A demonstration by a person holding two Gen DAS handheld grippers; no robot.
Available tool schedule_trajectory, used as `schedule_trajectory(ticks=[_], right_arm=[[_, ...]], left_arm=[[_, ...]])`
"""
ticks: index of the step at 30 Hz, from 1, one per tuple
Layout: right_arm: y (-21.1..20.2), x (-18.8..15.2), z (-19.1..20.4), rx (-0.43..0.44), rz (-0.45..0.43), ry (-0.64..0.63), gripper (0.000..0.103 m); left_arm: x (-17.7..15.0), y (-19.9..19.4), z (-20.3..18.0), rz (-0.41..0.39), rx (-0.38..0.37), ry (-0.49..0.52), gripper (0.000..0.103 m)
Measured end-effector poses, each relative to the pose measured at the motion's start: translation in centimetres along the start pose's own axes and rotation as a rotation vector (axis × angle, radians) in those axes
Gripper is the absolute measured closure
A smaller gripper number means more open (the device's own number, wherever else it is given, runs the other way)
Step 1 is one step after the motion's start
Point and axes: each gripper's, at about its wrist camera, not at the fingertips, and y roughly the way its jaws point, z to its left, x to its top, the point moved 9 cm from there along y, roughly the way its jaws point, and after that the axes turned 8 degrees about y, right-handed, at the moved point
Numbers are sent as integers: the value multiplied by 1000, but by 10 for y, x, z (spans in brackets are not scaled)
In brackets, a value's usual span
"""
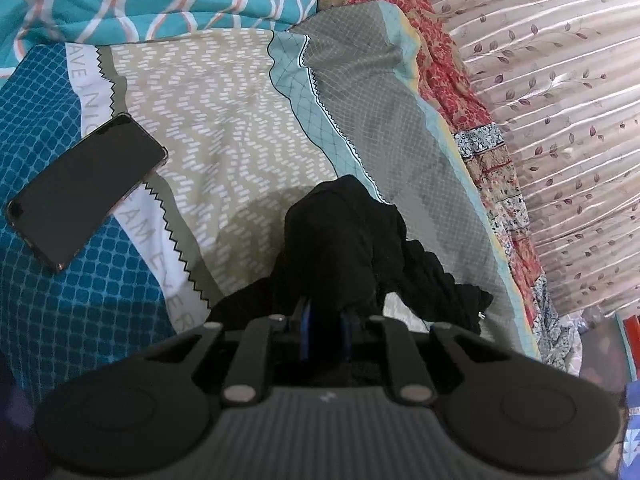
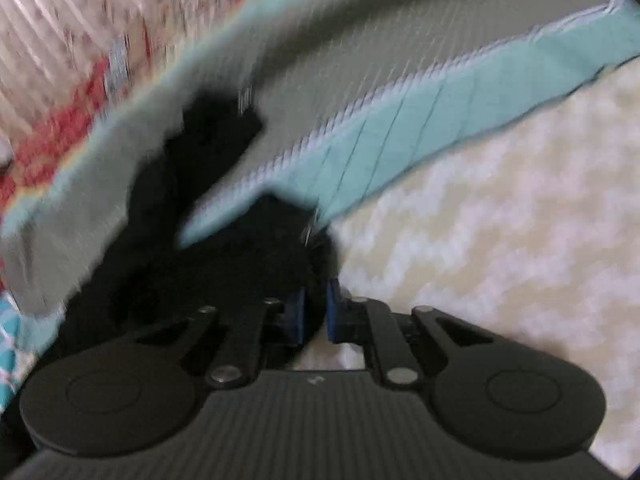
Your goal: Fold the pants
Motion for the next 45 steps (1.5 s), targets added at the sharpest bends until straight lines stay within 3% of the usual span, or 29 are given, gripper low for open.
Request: schedule_trajectory(ticks=[5, 10, 14, 17, 19, 21, 23, 26, 28, 29, 32, 34, 37, 39, 41, 42, 43, 45], right_arm=[[-129, 67, -70, 12, -254, 84, 91], [-251, 78, -171, -90, -443, 164, 91], [-283, 51, -243, -190, -461, 253, 91], [-262, 19, -278, -278, -360, 295, 88], [-249, 1, -294, -374, -316, 303, 81], [-255, -2, -298, -427, -374, 324, 49], [-272, 1, -298, -429, -476, 354, 46], [-282, 8, -275, -377, -531, 294, 47], [-282, 10, -244, -320, -552, 207, 47], [-281, 12, -232, -288, -547, 177, 46], [-260, -1, -188, -181, -460, 82, 46], [-235, -16, -165, -121, -372, 37, 46], [-203, -32, -136, -21, -230, 2, 46], [-188, -41, -110, 32, -141, -3, 46], [-171, -40, -91, 75, -73, -7, 46], [-160, -35, -81, 96, -37, -9, 46], [-154, -34, -69, 111, -14, -6, 46], [-136, -22, -45, 154, 38, -9, 46]], left_arm=[[-7, -14, -12, -1, -37, 4, 90], [-37, -8, -10, 93, -65, -4, 90], [-73, 14, 10, 187, -11, -19, 90], [-94, 25, 40, 251, 123, -28, 83], [-94, 18, 59, 241, 179, -71, 79], [-83, 0, 67, 187, 159, -100, 78], [-63, -24, 64, 85, 196, -40, 77], [-39, -42, 27, -29, 227, 161, 70], [-37, -35, -17, -61, 214, 342, 51], [-40, -24, -43, -61, 212, 435, 47], [-73, 19, -115, -36, 176, 746, 42], [-102, 55, -152, -22, 156, 917, 25], [-133, 116, -180, -8, 201, 1079, 20], [-139, 155, -185, -3, 258, 1136, 20], [-132, 190, -179, 6, 348, 1131, 26], [-125, 201, -171, 26, 369, 1104, 48], [-117, 210, -161, 69, 352, 1039, 70], [-96, 201, -145, 98, 251, 845, 82]])
